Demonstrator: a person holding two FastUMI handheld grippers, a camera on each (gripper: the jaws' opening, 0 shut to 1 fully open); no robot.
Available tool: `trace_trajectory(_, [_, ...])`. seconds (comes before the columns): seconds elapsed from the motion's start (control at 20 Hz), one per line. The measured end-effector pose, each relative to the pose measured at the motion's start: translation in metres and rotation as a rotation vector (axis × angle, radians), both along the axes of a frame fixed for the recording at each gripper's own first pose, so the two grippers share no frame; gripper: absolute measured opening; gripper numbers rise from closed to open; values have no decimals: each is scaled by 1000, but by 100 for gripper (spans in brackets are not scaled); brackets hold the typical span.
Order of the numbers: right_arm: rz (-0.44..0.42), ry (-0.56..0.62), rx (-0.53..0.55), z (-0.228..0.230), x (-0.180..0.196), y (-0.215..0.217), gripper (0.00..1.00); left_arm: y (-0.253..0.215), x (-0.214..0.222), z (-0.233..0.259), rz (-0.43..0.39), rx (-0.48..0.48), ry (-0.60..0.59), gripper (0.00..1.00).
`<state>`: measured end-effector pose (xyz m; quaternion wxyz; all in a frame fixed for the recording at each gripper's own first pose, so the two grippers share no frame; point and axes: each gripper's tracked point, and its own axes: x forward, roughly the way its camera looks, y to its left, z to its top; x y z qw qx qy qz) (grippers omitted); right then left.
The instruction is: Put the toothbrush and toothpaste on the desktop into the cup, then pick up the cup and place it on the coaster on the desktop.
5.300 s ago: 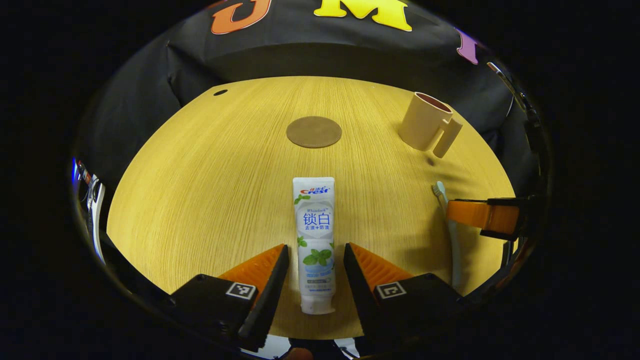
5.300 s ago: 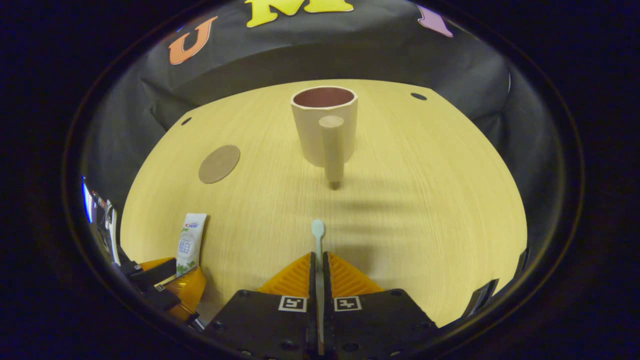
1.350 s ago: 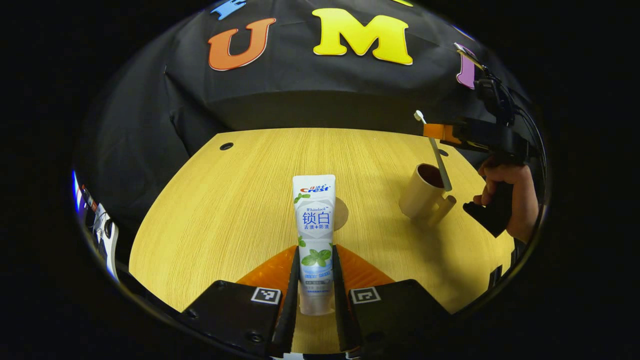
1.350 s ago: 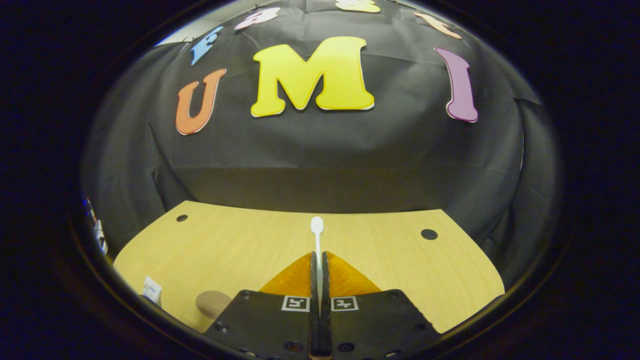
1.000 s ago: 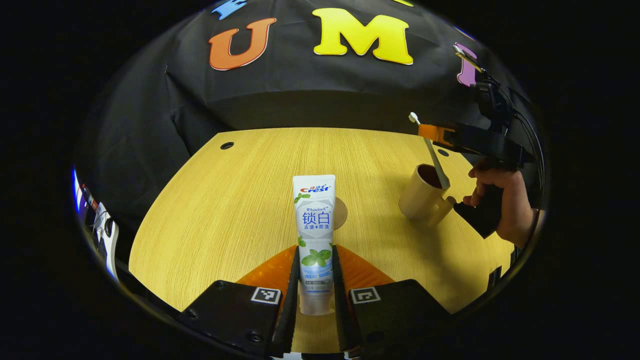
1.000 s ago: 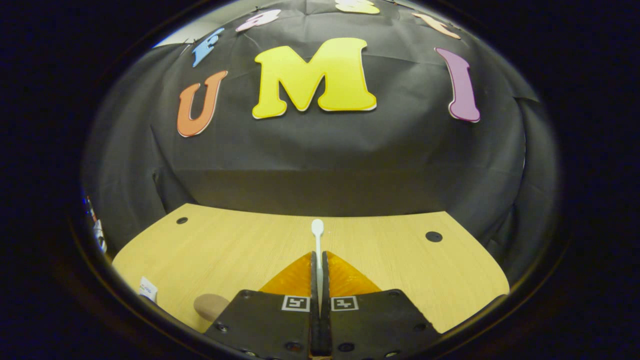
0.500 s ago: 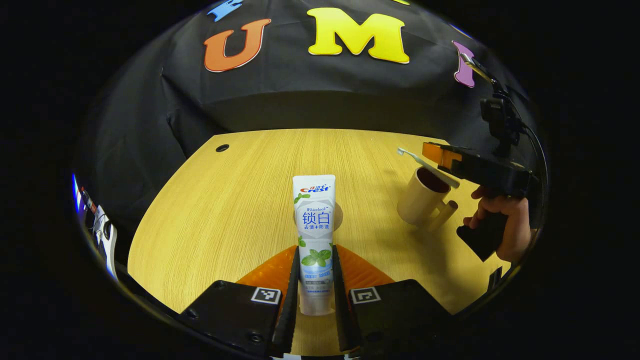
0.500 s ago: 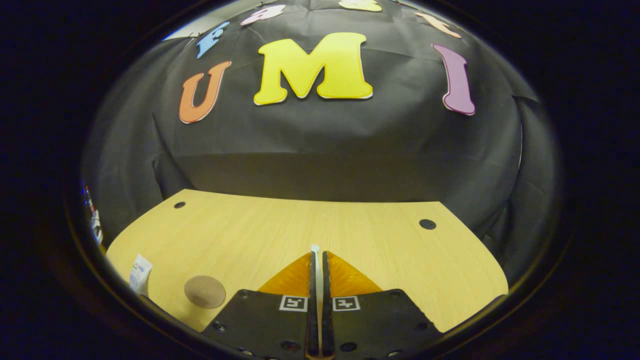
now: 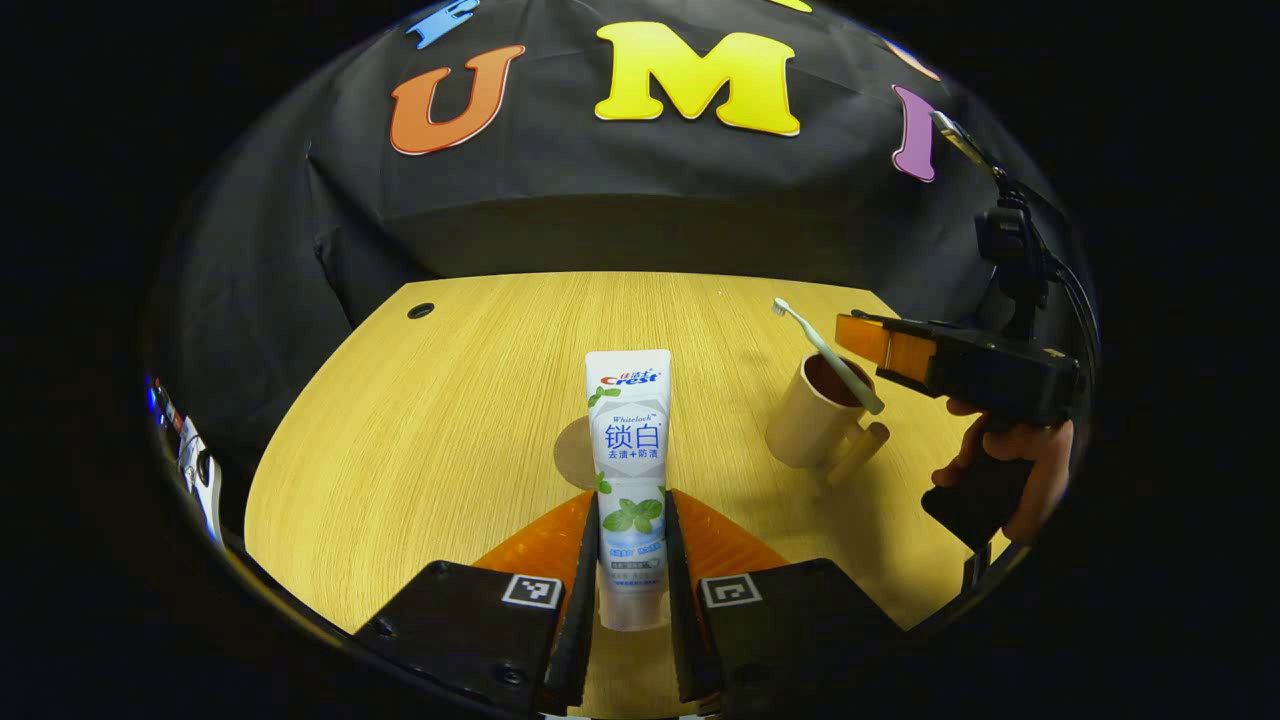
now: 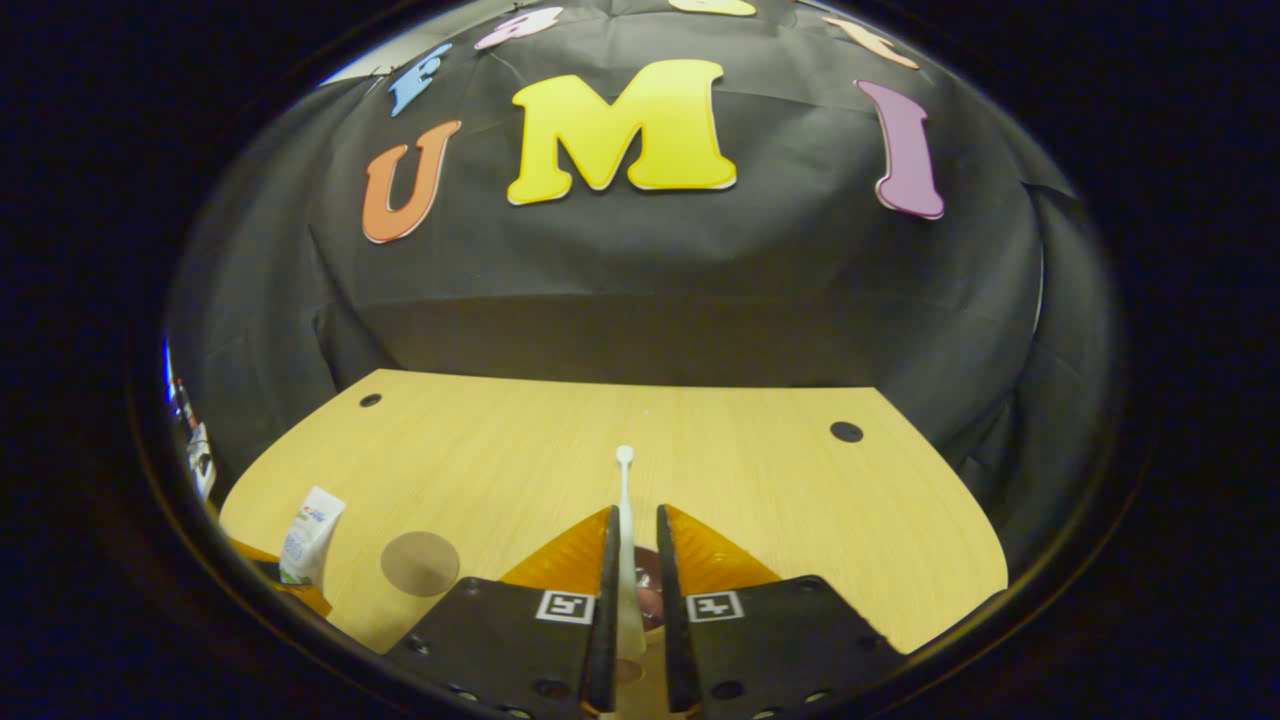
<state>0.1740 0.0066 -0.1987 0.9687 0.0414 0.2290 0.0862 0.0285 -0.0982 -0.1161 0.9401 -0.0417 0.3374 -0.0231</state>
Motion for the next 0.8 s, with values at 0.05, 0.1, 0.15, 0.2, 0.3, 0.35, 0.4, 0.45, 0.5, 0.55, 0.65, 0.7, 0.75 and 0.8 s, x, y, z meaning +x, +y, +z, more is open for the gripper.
trace_trajectory(0.05, [9, 37, 0, -1, 1, 1, 27, -1, 0, 3, 3, -3, -6, 36])
trace_trajectory(0.1, [3, 68, -1, -2, 6, 1, 29, -1, 0, 3, 5, -4, -11, 36])
trace_trajectory(0.15, [-4, 104, -2, -4, 11, 0, 29, -1, 0, 4, 6, -4, -14, 36])
trace_trajectory(0.2, [-7, 143, -4, -8, 15, 2, 29, 0, 1, 7, 8, -4, -16, 36])
trace_trajectory(0.3, [-5, 198, -3, -10, 25, 5, 29, 1, 4, 8, 21, -7, -17, 36])
trace_trajectory(0.35, [-3, 216, -12, -11, 30, 6, 29, 3, 5, 8, 30, -12, -15, 43])
trace_trajectory(0.4, [3, 233, -23, -13, 34, 7, 29, 6, 7, 6, 41, -15, -12, 36])
trace_trajectory(0.45, [3, 251, -33, -15, 39, 8, 29, 8, 10, 6, 48, -17, -9, 43])
trace_trajectory(0.5, [6, 273, -36, -18, 42, 9, 29, 10, 13, 5, 54, -18, -6, 43])
trace_trajectory(0.55, [10, 297, -32, -20, 46, 12, 30, 11, 15, 4, 58, -17, -2, 36])
trace_trajectory(0.65, [8, 327, -35, -26, 52, 13, 29, 13, 19, 1, 65, -22, 7, 36])
trace_trajectory(0.7, [4, 337, -42, -29, 57, 13, 29, 15, 22, 0, 72, -24, 11, 36])
trace_trajectory(0.75, [5, 347, -43, -32, 59, 14, 29, 17, 24, -1, 76, -25, 15, 37])
trace_trajectory(0.8, [9, 363, -41, -36, 60, 16, 29, 18, 25, -1, 80, -27, 18, 37])
